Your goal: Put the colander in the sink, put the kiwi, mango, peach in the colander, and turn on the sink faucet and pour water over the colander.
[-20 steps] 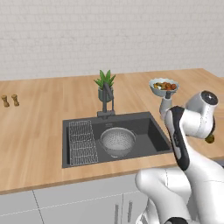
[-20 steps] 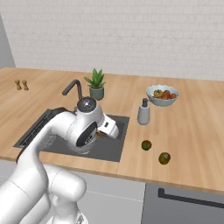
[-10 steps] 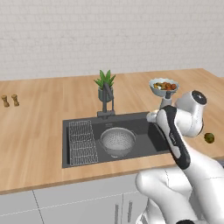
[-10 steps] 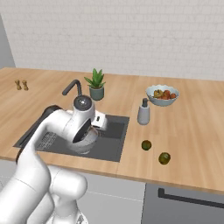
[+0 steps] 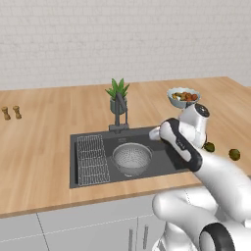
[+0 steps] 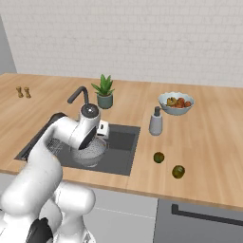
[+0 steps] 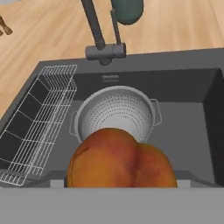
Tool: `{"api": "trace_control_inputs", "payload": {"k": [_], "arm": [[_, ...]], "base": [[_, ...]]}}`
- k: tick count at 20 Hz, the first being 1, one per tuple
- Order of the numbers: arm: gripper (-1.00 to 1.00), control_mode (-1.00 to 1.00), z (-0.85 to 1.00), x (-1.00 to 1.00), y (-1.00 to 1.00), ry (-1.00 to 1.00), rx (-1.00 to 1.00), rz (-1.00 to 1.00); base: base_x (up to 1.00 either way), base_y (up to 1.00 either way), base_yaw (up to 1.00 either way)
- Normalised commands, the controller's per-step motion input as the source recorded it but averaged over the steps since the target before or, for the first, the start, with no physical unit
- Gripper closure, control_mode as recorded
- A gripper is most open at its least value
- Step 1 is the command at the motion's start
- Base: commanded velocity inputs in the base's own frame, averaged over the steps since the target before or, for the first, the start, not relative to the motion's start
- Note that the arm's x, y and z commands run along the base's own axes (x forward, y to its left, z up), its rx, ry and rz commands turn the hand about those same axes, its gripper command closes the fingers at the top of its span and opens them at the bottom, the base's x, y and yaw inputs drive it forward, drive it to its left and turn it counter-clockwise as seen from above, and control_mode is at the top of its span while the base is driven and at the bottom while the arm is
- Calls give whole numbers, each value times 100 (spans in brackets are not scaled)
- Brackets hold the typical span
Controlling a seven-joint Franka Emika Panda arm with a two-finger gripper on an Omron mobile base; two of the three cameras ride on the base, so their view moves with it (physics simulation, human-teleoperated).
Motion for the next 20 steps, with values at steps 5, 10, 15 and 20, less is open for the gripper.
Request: {"api": "trace_control_inputs", "payload": {"k": [5,10,15,20], "arm": [[100,-100,-65,65,32,14,-5,9],[100,-100,-57,58,8,17,-2,11],[100,-100,-47,48,0,12,0,10],[100,-100,-45,42,16,7,0,8]], "base": [[0,0,0],[0,0,0],[0,0,0],[0,0,0]]}}
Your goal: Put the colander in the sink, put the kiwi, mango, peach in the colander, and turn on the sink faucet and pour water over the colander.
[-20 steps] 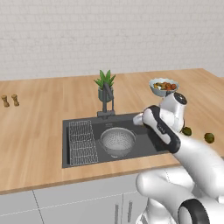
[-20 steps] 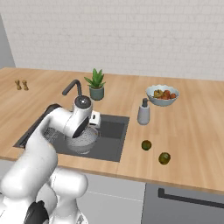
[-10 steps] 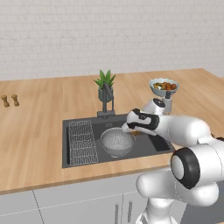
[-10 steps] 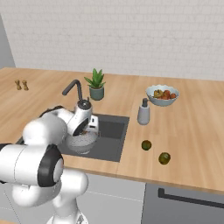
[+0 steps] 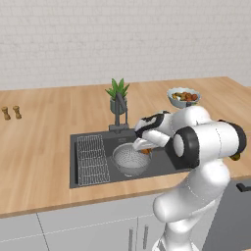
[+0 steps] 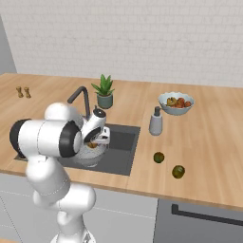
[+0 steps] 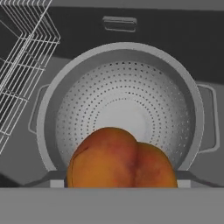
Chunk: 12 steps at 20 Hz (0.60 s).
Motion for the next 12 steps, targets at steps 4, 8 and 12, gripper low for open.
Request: {"api": "trace_control_inputs", "payload": {"k": [4,8,12], "arm": [[100,-100,-50,28,23,4,0,4],[100,-100,-57,31,13,5,0,3],[100,-100,-54,23,1,3,0,4]], "base": [[0,0,0],[0,0,0],[0,0,0]]}}
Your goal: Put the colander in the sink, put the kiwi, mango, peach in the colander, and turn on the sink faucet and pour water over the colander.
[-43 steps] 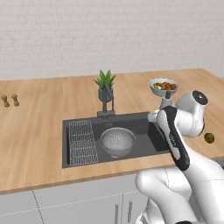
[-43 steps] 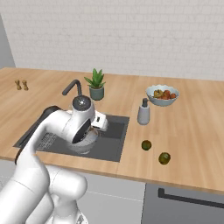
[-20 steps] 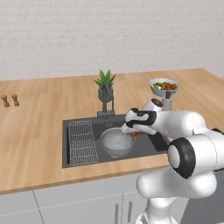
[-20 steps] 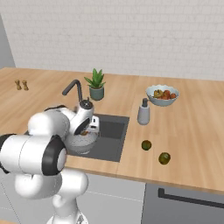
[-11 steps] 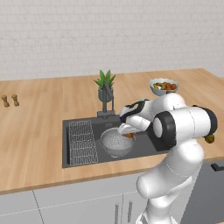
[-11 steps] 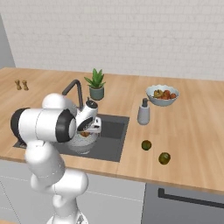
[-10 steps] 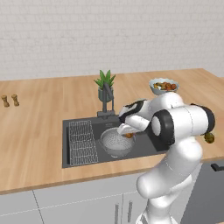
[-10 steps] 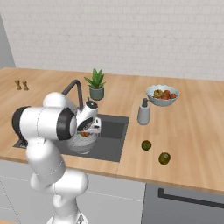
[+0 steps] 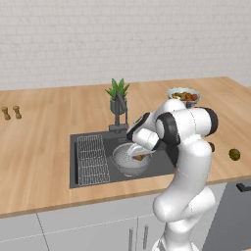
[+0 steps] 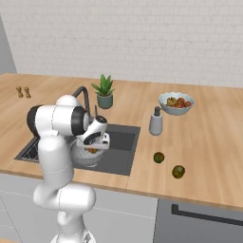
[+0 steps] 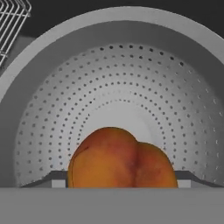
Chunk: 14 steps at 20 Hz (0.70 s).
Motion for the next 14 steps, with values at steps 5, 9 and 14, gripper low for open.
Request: {"api": "trace_control_inputs", "payload": {"k": [5,9,14], "arm": [[100,-100,-24,6,0,0,0,3],[-100,-100,-1,-1,14,0,0,2],[-100,-100,1,-22,14,-2,0,0]], "base": [[0,0,0],[0,0,0],[0,0,0]]}}
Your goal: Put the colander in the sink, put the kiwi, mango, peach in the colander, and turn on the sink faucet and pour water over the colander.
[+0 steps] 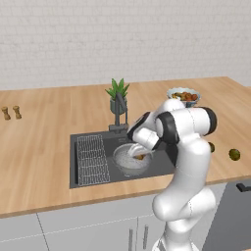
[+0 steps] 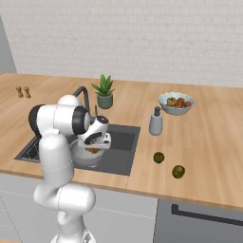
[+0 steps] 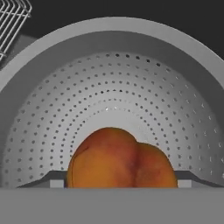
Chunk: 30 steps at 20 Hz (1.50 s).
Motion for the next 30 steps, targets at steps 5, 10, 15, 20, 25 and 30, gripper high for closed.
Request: {"api": "trace_control_inputs", "payload": {"k": [5,10,15,20,25,30], "arm": [[-100,-100,13,-33,4,-3,0,0],[-100,-100,70,-44,0,-8,0,0],[-100,-100,100,-57,-2,-11,2,0],[-100,-100,80,-69,-58,-1,0,-10],[-100,-100,87,-62,-71,4,0,-24],[-100,-100,99,-60,-66,5,0,-36]], "base": [[0,0,0],[0,0,0],[0,0,0],[0,0,0],[0,0,0],[0,0,0]]}}
